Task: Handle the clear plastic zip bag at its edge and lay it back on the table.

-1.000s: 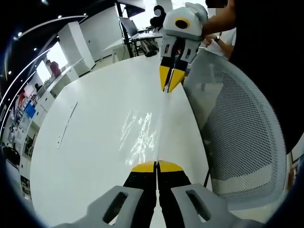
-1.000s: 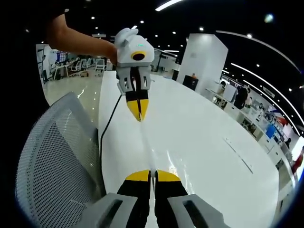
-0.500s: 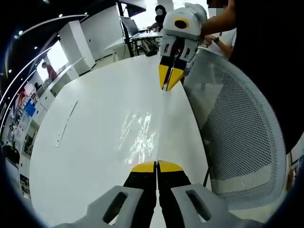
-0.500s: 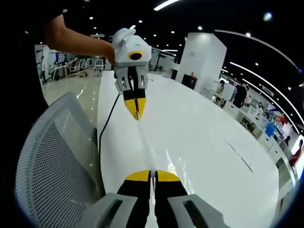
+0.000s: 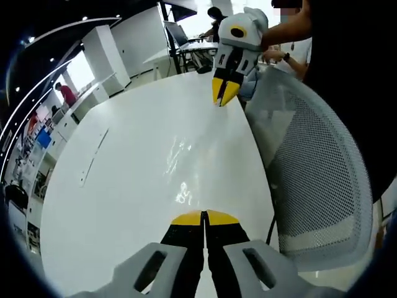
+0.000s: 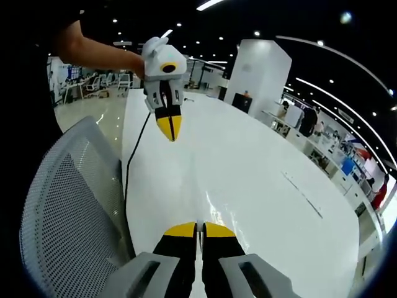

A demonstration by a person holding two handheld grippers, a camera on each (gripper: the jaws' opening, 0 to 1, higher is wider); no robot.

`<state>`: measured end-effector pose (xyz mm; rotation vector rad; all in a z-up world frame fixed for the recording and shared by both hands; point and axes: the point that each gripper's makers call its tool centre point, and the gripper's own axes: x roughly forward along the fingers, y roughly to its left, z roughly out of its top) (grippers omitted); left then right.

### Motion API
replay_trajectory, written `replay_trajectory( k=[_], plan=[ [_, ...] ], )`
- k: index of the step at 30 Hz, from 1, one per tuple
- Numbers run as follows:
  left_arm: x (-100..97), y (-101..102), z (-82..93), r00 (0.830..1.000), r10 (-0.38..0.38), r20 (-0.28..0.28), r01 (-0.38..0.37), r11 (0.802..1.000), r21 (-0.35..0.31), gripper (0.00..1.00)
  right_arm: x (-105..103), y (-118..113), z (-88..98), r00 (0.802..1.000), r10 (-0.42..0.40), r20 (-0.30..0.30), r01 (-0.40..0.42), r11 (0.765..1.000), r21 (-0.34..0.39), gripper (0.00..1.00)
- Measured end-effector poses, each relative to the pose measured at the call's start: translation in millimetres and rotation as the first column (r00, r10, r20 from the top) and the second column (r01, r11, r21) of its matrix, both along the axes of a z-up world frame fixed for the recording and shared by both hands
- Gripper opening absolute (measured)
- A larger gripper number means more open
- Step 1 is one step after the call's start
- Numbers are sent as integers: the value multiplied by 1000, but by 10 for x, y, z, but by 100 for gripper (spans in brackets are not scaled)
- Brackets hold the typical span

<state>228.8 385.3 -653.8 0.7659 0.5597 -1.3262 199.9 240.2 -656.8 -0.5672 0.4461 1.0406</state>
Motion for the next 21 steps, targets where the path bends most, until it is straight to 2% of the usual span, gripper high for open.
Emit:
replay_trajectory(
  k=[12, 21],
  plan=[
    [117, -78, 141, 999, 15, 43, -12, 998, -59, 0, 6, 7, 5, 1000, 1, 6, -1, 1000, 1, 0],
    [158, -181, 183, 997, -9, 73, 13, 998, -57, 9, -7, 17, 4, 1000, 7, 7, -7, 1000, 0, 0]
  ],
)
